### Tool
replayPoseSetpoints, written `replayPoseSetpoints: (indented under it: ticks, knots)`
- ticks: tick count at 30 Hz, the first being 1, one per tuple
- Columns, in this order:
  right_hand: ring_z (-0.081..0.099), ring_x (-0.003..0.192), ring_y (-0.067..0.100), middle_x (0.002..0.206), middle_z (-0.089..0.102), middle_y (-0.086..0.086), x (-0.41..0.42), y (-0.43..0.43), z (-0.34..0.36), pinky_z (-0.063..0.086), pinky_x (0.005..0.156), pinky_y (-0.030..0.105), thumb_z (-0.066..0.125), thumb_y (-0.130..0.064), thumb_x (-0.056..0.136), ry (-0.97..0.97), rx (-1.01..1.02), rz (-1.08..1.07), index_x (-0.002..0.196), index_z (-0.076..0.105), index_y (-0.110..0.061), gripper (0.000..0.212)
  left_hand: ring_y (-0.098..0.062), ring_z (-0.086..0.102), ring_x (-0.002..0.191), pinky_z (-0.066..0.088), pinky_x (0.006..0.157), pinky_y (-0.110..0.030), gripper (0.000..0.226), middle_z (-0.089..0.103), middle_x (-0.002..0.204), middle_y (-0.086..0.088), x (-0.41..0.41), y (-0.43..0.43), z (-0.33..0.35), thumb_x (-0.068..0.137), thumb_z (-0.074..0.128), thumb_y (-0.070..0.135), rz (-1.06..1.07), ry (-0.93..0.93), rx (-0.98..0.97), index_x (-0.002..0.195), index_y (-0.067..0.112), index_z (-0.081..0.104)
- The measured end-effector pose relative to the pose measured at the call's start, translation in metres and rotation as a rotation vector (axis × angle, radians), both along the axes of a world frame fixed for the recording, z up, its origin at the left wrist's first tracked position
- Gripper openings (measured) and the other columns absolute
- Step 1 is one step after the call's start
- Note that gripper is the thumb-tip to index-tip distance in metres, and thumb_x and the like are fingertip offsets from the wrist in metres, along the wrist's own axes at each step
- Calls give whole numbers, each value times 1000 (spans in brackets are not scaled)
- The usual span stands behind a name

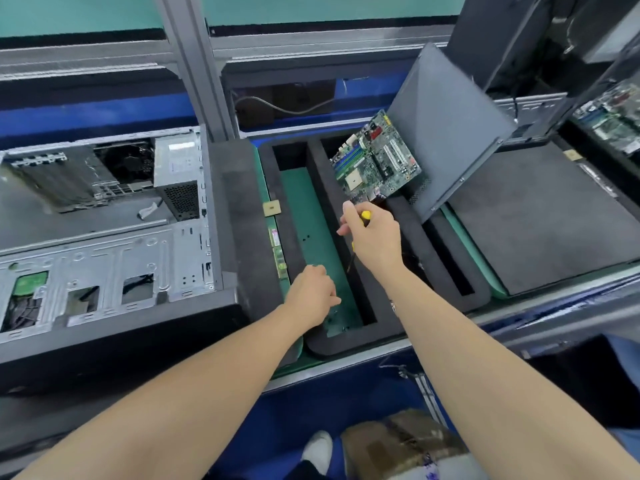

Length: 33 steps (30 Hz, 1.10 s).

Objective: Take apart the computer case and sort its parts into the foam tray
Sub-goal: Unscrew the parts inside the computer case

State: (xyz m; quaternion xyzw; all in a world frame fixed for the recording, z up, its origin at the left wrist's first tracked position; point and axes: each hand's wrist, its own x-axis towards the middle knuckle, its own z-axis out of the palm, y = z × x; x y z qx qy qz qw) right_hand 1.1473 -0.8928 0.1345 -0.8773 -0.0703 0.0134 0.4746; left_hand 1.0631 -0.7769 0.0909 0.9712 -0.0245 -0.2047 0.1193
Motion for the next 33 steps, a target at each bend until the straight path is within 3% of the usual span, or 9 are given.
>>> replayPoseSetpoints:
  ticks: [3,5,8,10,11,13,17,23,33]
  knots:
    - [64,55,11,71,76,-13,3,-4,-3,61,75,45,52,-54,106,25,44,-21,84,70,-23,42,-26,51,109,48,96,-40,32,57,116,-6,5,1,-1,104,53,39,-24,30,18,115,21,76]
    - [67,60,15,69,76,-12,5,-2,-1,60,78,47,52,-54,106,15,49,-28,83,70,-22,43,-23,53,88,48,85,-33,25,57,94,-4,10,5,5,105,55,24,30,80,-81,90,19,74]
    - [69,63,13,67,75,-10,10,10,10,59,80,43,52,-54,106,-17,64,-23,82,69,-21,44,-21,22,68,26,67,-28,42,27,66,-2,20,13,21,99,45,-3,150,89,-234,63,17,34]
    - [67,64,8,64,74,-11,12,24,22,57,79,36,52,-53,107,-54,66,-6,81,68,-21,44,-29,36,69,37,70,-31,30,44,70,-8,24,21,38,100,45,-2,239,26,-278,71,5,41]
    - [67,64,7,63,73,-11,12,33,29,55,76,33,52,-52,107,-76,67,6,80,68,-21,43,-32,54,80,48,78,-35,20,61,87,-10,26,25,49,103,47,4,262,-8,-316,103,-9,63]
    - [65,63,8,63,72,-10,10,53,47,49,72,27,52,-51,107,-130,88,28,79,66,-20,44,-29,64,109,52,92,-36,26,67,119,-10,28,36,73,105,49,15,332,-84,-366,125,11,65]
    - [65,62,9,61,70,-8,2,99,88,47,71,21,53,-48,106,-269,179,47,79,65,-16,44,-28,64,94,52,70,-37,17,63,106,-10,21,71,116,101,53,18,546,-326,-514,115,9,48]
    - [66,63,9,62,69,-6,-37,184,146,48,68,18,63,-42,104,-440,333,207,83,63,-13,36,-22,60,103,45,81,-29,29,62,116,-8,-17,166,160,95,47,-3,548,-586,-436,117,10,63]
    - [55,67,3,82,62,-4,-122,338,160,41,59,12,65,-18,100,-356,240,536,111,51,-14,19,-22,61,90,52,86,-34,42,70,101,-5,-134,343,169,86,40,-15,575,-646,-385,106,10,68]
